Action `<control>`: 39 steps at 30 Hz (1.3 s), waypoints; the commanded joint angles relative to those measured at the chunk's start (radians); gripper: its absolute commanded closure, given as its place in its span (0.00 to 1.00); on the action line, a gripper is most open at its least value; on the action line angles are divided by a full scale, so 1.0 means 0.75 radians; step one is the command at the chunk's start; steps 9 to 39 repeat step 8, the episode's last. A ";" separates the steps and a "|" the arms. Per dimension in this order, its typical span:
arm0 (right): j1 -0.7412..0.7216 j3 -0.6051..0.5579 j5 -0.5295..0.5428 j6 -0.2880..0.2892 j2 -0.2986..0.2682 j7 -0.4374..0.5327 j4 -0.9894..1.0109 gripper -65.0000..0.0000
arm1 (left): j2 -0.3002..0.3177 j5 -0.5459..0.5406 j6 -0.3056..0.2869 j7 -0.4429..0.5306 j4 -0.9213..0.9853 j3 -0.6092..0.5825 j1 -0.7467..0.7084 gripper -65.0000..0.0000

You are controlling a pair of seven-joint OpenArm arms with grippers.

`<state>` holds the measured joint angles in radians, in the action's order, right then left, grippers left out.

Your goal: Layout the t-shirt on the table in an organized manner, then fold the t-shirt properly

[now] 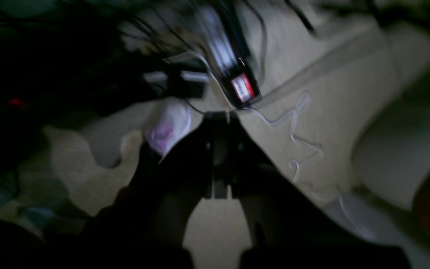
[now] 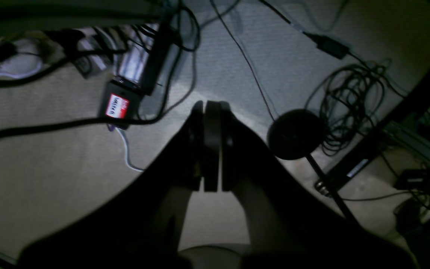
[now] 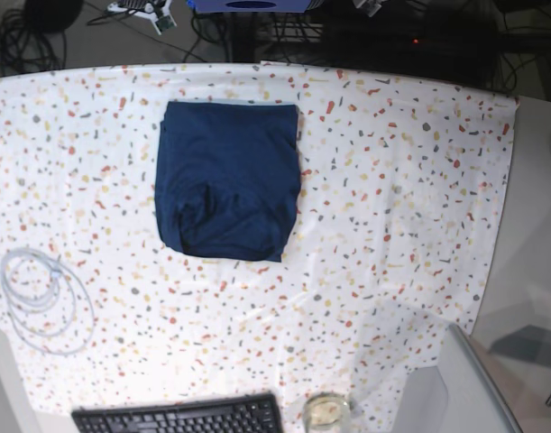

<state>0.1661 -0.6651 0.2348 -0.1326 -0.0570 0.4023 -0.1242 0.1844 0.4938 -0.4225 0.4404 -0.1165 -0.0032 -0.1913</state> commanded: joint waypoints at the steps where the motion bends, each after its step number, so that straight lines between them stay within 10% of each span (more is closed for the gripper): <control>1: -0.010 0.002 0.003 -0.012 -0.007 0.015 -0.001 1.00 | 0.007 0.024 -0.008 0.028 -0.009 0.001 0.015 1.00; 39: -0.036 0.000 0.003 -0.012 0.001 0.015 -0.001 1.00 | -0.057 0.175 -0.008 0.028 -0.009 0.005 0.013 1.00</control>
